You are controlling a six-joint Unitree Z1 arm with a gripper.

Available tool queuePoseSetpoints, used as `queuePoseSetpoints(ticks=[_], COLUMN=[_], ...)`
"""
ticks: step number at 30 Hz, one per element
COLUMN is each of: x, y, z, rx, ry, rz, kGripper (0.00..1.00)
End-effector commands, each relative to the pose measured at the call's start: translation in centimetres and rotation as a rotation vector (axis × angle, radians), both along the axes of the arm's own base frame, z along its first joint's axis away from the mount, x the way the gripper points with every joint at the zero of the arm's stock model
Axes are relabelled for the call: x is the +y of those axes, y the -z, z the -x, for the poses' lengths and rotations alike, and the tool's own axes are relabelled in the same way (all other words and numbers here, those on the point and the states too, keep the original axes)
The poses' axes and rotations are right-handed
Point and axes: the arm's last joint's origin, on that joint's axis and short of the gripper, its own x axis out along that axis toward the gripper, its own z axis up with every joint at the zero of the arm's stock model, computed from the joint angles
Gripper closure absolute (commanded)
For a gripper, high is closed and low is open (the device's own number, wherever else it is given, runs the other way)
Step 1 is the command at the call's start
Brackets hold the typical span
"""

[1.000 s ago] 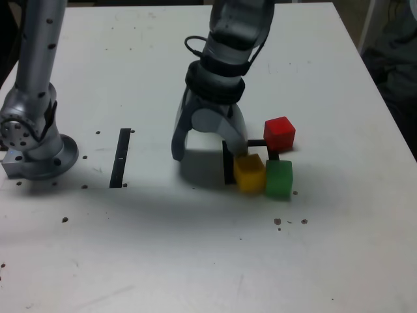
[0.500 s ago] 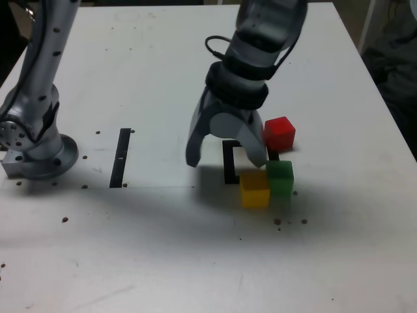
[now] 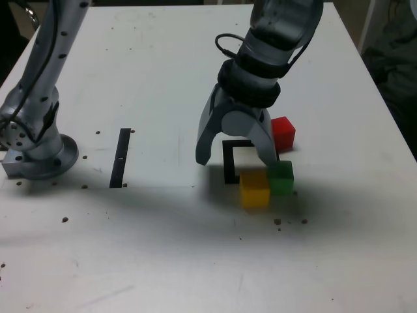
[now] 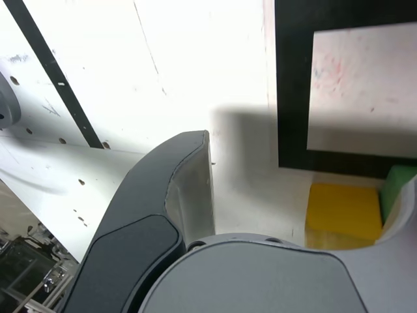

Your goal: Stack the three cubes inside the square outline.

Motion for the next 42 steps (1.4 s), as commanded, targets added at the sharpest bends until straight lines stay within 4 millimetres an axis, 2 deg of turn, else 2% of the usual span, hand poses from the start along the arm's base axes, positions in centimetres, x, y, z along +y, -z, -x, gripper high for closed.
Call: queuePoseSetpoints(ticks=[1, 11, 19, 30, 42], x=[0.3, 1.7, 3.8, 5.2, 6.7], y=[0.1, 0.1, -0.3, -1.8, -0.7], z=[-0.2, -0.6, -1.4, -4.1, -6.9], rx=[0.01, 0.011, -0.002, -0.035, -0.053], ry=[-0.008, -0.031, -0.045, -0.058, -0.124], rz=[-0.005, -0.009, -0.044, -0.092, -0.084], kGripper=[0.01, 0.01, 0.0, 0.0, 0.01])
